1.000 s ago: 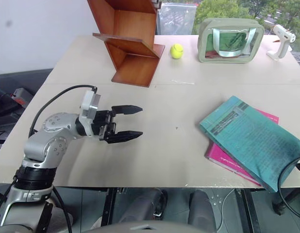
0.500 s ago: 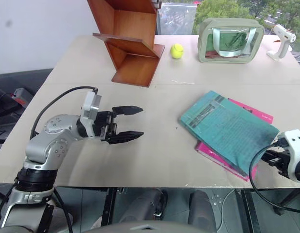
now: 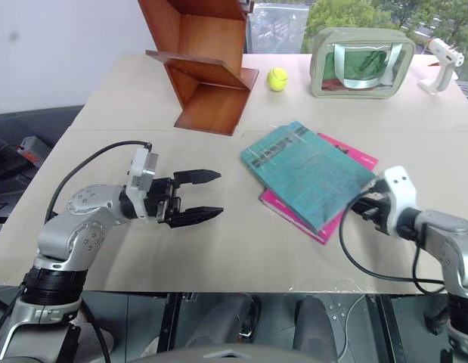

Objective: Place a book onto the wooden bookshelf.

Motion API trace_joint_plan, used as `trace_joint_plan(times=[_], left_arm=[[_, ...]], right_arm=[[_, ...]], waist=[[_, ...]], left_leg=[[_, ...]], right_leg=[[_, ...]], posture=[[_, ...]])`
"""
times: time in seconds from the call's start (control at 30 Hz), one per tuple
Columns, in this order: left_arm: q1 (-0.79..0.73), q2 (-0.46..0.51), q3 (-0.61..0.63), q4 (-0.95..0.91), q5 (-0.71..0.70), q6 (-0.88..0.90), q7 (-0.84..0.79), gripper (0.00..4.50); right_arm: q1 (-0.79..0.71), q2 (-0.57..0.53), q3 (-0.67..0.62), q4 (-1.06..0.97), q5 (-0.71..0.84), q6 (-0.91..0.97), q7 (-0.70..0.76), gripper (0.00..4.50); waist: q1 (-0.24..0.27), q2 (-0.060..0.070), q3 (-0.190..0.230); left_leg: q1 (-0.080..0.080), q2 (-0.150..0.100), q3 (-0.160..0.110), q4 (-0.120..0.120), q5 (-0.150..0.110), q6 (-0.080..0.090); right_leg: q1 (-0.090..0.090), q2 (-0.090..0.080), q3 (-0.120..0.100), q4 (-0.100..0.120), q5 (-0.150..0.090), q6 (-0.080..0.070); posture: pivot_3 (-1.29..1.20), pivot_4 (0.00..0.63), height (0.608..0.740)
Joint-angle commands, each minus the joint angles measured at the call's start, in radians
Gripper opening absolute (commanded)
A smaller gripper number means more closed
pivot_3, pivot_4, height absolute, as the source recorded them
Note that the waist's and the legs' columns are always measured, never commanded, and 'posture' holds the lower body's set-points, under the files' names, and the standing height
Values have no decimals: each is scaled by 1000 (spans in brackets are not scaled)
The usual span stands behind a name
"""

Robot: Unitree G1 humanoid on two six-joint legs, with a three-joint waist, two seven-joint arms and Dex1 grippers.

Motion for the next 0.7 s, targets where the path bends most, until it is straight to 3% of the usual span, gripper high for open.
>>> trace_joint_plan(times=[0.03, 0.13, 0.3, 0.37, 0.47, 0.6, 0.7], left_arm=[[15, 15, 35, -47, -11, 6, 24, 4500], [37, 19, 47, -65, -10, 16, 60, 4500], [71, 11, 67, -72, -1, 12, 115, 4500], [71, 3, 75, -60, -15, 28, 133, 4500], [60, -8, 73, -34, -15, 39, 152, 4500], [39, -11, 62, 9, -5, 45, 146, 4500], [13, -6, 54, 45, -4, 60, 137, 4500]], right_arm=[[-57, 15, 41, 15, 5, -40, -20, 808], [-23, 1, 7, -6, 3, -84, -25, 808], [214, -32, -189, -214, 31, -207, 19, 808], [314, -35, -298, -343, 104, -202, 67, 1323], [373, -32, -431, -485, 229, -181, 77, 2471], [339, -42, -464, -605, 408, -161, -2, 4307], [288, -71, -433, -648, 507, -160, -80, 4467]], waist=[[-1, 0, 0], [2, 0, 0], [13, 0, 0], [9, 0, 0], [4, 0, 0], [1, 0, -1], [3, 0, -1]], left_leg=[[0, 0, 0, 0, 0, 0], [0, 0, 0, 0, 0, 0], [-1, -1, -2, -1, 0, 0], [-1, -1, -1, -1, 0, 0], [1, 1, -1, -1, 0, 0], [4, 4, 0, -2, 0, 0], [5, 5, 0, -2, 0, 0]], right_leg=[[0, 0, 0, 0, 0, 0], [0, 0, 0, 0, 0, 0], [0, 0, -2, -3, 0, 0], [0, 0, 0, -2, 0, 0], [1, 2, -1, -1, 0, 0], [2, 5, 1, 0, 0, -1], [2, 5, 1, 0, 1, -1]], posture=[[0, 150, 736], [0, 150, 736], [0, 150, 736], [0, 150, 736], [0, 150, 736], [0, 150, 736], [0, 150, 736]])
